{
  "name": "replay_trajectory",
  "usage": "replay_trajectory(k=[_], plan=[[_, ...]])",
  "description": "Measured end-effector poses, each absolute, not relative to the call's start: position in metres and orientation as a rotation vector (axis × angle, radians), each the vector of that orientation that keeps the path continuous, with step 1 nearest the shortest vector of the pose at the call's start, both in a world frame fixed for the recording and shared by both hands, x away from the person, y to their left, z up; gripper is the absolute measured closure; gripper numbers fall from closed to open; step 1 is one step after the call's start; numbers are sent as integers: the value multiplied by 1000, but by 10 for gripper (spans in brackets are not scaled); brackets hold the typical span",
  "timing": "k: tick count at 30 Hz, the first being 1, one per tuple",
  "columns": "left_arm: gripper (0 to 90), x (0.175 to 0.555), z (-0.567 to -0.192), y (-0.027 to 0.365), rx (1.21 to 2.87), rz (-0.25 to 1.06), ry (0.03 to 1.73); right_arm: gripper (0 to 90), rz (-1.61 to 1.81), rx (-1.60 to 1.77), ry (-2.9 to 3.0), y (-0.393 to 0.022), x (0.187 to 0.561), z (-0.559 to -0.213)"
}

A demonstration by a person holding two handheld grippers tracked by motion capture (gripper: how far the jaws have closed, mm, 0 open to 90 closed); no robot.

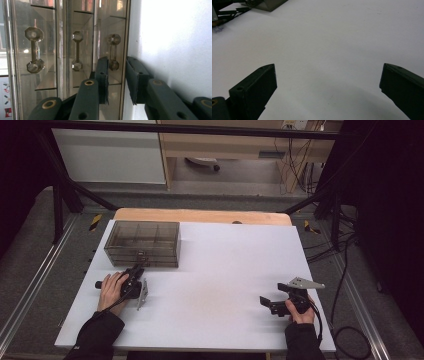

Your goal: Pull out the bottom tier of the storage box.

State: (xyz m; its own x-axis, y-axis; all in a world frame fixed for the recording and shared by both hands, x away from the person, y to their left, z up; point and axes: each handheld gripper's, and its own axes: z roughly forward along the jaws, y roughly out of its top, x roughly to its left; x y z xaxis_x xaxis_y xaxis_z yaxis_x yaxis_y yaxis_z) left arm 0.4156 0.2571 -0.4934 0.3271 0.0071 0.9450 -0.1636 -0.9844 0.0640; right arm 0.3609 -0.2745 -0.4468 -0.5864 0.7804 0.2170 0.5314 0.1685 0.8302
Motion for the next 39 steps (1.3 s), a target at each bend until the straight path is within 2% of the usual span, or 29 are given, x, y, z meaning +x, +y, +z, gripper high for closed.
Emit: replay_trajectory(k=[11, 39], plan=[[751, 417, -497, 256, 2426, 1799, -170, 18, 1380, 1266, 2188, -274, 361, -447], [798, 417, -498, 254, 2416, 1839, -221, 18, 1382, 1268, 2182, -275, 361, -447]])
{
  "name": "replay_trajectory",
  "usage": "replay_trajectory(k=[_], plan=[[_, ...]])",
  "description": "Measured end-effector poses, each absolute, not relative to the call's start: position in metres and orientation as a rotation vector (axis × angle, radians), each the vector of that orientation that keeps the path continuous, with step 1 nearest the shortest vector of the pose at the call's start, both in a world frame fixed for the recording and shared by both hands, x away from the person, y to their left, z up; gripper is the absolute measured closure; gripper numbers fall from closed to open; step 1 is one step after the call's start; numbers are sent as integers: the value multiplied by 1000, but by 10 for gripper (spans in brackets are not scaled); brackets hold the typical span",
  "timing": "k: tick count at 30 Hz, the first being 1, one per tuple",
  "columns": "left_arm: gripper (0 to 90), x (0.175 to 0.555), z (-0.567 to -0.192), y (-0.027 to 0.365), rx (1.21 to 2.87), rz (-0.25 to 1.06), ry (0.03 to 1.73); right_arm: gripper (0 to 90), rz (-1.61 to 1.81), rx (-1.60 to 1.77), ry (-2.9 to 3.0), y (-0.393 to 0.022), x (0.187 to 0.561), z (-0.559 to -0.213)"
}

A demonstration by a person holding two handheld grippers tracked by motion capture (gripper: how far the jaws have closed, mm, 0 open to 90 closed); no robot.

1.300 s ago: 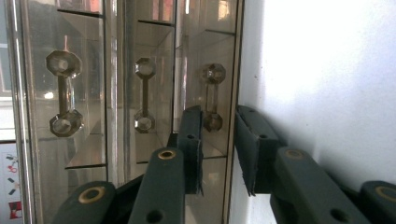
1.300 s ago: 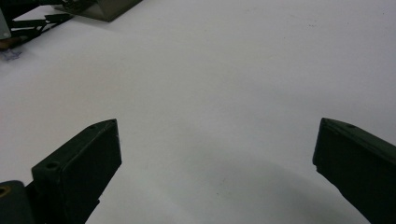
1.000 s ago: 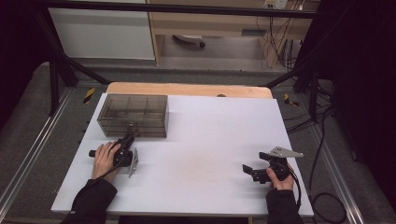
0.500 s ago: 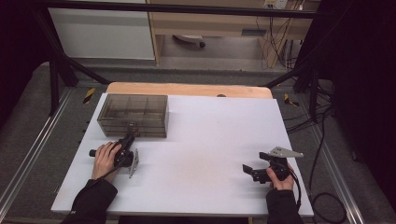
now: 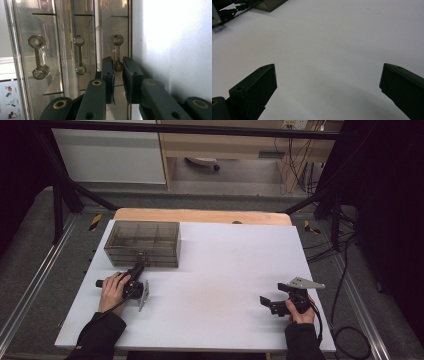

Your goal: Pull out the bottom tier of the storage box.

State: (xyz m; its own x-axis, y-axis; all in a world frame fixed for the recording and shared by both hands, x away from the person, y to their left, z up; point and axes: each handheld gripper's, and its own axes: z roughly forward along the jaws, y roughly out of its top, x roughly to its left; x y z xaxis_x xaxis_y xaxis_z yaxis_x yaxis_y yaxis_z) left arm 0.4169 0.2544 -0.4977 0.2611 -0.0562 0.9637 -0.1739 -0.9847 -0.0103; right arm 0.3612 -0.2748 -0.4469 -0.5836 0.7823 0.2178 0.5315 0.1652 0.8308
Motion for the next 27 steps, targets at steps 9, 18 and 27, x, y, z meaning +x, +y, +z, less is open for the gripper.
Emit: replay_trajectory(k=[9, 18, 27], plan=[[802, 416, -498, 254, 2416, 1847, -229, 18, 1383, 1269, 2181, -275, 361, -447], [801, 412, -497, 253, 2425, 1851, -240, 18, 1381, 1267, 2180, -275, 361, -447], [800, 405, -497, 256, 2418, 1838, -245, 18, 1382, 1267, 2180, -275, 361, -446]])
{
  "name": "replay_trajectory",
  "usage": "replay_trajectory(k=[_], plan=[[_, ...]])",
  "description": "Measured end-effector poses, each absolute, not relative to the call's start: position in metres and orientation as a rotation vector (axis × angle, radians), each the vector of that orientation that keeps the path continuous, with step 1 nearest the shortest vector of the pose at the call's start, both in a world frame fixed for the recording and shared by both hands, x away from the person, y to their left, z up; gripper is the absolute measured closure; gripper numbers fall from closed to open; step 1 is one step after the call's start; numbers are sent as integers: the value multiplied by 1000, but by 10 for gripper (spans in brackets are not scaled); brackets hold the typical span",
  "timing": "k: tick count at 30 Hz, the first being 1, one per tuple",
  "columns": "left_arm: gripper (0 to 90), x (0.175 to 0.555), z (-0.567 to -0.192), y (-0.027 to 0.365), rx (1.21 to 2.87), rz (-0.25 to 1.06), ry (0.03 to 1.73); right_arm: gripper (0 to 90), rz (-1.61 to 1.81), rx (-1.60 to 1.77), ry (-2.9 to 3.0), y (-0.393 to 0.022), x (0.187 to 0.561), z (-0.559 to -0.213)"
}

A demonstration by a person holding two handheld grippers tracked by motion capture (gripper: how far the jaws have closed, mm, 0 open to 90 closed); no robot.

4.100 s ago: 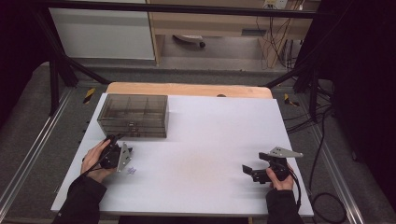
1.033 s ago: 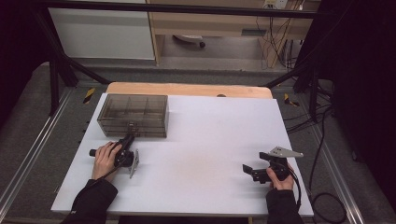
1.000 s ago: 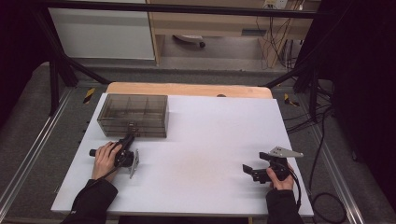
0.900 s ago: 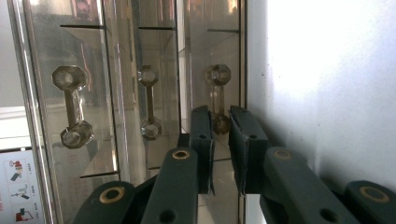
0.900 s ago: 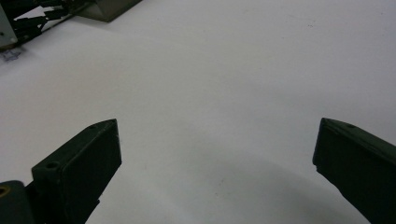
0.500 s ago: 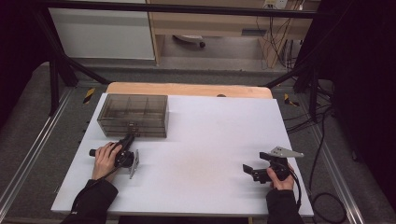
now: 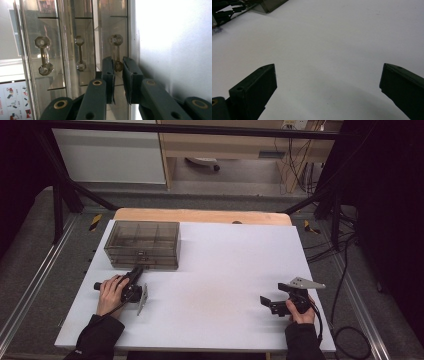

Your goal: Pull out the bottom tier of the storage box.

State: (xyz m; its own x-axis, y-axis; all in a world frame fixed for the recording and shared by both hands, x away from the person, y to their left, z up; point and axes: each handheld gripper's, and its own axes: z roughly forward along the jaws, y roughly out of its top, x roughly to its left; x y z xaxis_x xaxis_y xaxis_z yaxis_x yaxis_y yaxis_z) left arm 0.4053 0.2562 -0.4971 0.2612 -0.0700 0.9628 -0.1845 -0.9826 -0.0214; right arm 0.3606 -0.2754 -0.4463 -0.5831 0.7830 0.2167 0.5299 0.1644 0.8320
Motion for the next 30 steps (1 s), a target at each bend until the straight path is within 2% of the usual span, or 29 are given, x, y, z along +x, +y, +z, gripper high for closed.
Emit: replay_trajectory(k=[5, 9, 14, 21, 30], plan=[[786, 405, -497, 256, 2415, 1821, -223, 18, 1382, 1269, 2180, -275, 360, -446], [692, 405, -494, 258, 2408, 1809, -205, 18, 1380, 1270, 2180, -275, 361, -446], [631, 408, -492, 258, 2406, 1797, -201, 18, 1380, 1270, 2180, -275, 361, -446], [610, 414, -490, 260, 2420, 1773, -188, 18, 1379, 1269, 2180, -275, 361, -446], [645, 416, -490, 260, 2432, 1758, -197, 18, 1380, 1267, 2181, -275, 361, -447]])
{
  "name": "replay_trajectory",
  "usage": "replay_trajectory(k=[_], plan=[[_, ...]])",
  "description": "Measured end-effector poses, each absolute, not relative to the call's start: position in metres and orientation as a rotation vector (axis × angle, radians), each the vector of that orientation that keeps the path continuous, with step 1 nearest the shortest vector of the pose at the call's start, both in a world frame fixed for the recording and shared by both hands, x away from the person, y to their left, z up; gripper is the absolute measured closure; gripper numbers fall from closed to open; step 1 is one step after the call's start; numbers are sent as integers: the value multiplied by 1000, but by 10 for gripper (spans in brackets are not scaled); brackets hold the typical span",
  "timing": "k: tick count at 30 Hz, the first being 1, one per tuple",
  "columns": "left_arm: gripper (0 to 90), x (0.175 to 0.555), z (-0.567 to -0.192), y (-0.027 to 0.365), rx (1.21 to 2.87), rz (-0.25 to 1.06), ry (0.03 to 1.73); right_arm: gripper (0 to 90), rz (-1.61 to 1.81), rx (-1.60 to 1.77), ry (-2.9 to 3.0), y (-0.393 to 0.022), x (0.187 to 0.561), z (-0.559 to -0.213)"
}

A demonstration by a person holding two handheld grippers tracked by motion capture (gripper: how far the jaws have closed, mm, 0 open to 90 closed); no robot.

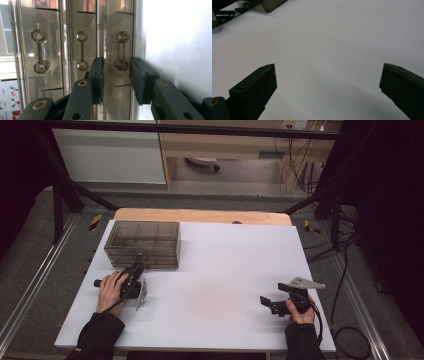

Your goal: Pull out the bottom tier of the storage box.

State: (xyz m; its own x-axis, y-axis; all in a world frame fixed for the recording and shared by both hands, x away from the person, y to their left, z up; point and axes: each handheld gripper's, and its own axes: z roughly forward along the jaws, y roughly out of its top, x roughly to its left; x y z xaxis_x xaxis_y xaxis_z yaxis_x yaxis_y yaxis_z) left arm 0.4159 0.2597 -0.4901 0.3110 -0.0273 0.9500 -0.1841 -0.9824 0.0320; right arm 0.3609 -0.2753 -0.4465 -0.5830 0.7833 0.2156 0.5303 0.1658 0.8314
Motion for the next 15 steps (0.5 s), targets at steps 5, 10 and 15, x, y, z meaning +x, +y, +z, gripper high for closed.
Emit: replay_trajectory(k=[5, 10, 15], plan=[[680, 415, -489, 260, 2429, 1760, -191, 18, 1381, 1269, 2182, -275, 361, -446], [682, 415, -489, 260, 2422, 1758, -187, 18, 1381, 1268, 2185, -275, 361, -447], [684, 415, -489, 260, 2421, 1758, -184, 18, 1379, 1266, 2185, -275, 361, -447]])
